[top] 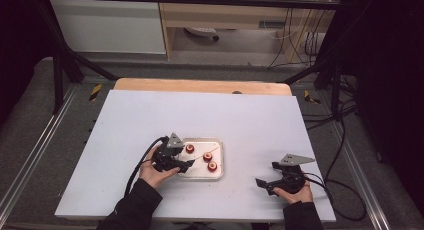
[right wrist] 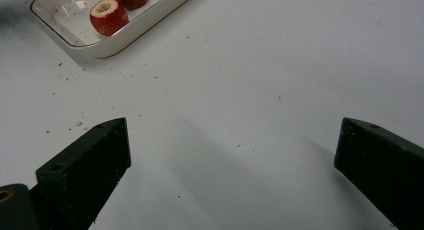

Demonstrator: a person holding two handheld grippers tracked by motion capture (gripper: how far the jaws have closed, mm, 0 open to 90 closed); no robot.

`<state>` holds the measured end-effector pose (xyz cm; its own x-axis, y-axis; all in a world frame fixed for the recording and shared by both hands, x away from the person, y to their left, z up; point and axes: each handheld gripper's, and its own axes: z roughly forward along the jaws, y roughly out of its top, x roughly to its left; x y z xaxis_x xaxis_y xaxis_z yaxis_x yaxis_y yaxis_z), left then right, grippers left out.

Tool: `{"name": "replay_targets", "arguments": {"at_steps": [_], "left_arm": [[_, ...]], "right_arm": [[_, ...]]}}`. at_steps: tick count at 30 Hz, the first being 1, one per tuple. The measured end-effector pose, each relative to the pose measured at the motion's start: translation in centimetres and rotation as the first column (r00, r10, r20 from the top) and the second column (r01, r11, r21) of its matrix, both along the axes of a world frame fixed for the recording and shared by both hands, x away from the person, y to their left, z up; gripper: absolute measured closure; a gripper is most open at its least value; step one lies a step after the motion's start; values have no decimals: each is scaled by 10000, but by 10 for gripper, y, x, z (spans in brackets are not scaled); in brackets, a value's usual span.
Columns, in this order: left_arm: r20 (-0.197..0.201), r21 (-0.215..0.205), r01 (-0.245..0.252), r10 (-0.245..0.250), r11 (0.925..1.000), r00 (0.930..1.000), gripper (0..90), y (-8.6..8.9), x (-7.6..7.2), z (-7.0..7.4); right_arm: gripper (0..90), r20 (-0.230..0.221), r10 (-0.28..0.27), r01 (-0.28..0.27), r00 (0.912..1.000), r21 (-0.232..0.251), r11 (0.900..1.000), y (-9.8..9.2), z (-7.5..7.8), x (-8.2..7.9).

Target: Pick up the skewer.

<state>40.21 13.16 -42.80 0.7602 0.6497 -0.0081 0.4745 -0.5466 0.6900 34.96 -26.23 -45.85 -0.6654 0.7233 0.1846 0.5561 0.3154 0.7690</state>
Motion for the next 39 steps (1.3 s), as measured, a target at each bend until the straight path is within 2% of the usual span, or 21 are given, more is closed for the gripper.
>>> {"name": "replay_targets", "arguments": {"at_steps": [8, 10, 12, 23, 31, 39], "left_arm": [[-166, 173, 38, -35, 9998, 9999, 537, -9, 4, -7], [-92, 250, 65, -63, 9997, 9999, 601, -11, 4, -7], [-12, 385, 100, -100, 9992, 9999, 618, -14, 4, -8], [-240, 238, 226, -221, 9995, 9995, 803, -19, 7, -12], [-162, 243, 317, -313, 9992, 9994, 868, -22, 7, -14], [-97, 296, 463, -460, 9985, 9989, 876, -23, 5, -14]], "right_arm": [[22, -43, -18, 18, 10000, 41, 10000, 1, 0, 0], [22, -48, -13, 13, 10000, 38, 10000, 1, 0, 0], [22, -54, -7, 7, 10000, 43, 10000, 1, 0, 0], [23, -76, 15, -15, 10000, 45, 10000, 1, 0, 0], [23, -78, 1, -1, 10000, 66, 10000, 1, 0, 0], [23, -59, 39, -39, 10000, 32, 10000, 1, -1, 0]]}}
